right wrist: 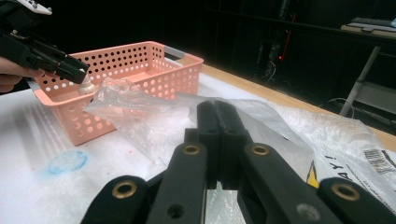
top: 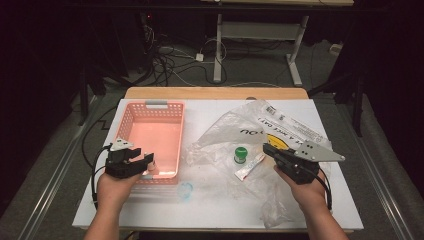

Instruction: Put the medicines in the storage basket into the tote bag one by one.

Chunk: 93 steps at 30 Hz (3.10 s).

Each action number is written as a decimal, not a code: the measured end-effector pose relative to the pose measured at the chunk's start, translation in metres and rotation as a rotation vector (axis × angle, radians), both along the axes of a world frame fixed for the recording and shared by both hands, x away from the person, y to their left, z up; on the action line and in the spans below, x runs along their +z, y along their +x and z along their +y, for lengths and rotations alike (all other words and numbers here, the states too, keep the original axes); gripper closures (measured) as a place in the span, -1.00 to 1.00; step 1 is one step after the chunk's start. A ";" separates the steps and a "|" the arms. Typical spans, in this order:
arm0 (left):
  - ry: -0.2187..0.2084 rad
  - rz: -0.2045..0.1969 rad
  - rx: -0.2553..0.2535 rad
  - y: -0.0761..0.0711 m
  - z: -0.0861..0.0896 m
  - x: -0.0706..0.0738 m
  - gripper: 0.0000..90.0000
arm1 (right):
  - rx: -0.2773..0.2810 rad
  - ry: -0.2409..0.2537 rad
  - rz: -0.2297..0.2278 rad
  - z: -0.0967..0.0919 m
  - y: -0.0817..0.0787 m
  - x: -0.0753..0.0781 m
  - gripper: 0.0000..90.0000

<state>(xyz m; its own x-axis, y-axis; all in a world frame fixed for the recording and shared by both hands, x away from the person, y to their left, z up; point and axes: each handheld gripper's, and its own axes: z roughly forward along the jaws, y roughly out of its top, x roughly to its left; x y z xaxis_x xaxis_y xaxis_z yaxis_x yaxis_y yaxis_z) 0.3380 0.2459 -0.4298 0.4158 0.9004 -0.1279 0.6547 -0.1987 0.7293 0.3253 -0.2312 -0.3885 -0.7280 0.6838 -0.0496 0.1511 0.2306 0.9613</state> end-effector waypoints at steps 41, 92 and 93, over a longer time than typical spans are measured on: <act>0.056 0.054 0.011 0.005 -0.007 0.005 0.53 | 0.004 -0.005 -0.007 0.002 -0.001 0.001 1.00; -0.091 -0.283 -0.233 -0.054 -0.073 0.055 0.53 | 0.000 0.004 -0.001 0.000 -0.001 0.000 1.00; -0.092 -0.283 -0.243 -0.054 -0.076 0.055 0.53 | 0.000 0.003 -0.001 0.000 -0.001 0.000 1.00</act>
<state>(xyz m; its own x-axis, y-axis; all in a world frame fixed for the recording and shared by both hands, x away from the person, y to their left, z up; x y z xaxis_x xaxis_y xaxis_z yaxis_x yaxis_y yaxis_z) 0.2841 0.1695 -0.3749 0.6462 0.7613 -0.0532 0.3666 -0.2485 0.8966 0.3240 -0.2314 -0.3887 -0.7278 0.6841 -0.0481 0.1501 0.2274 0.9622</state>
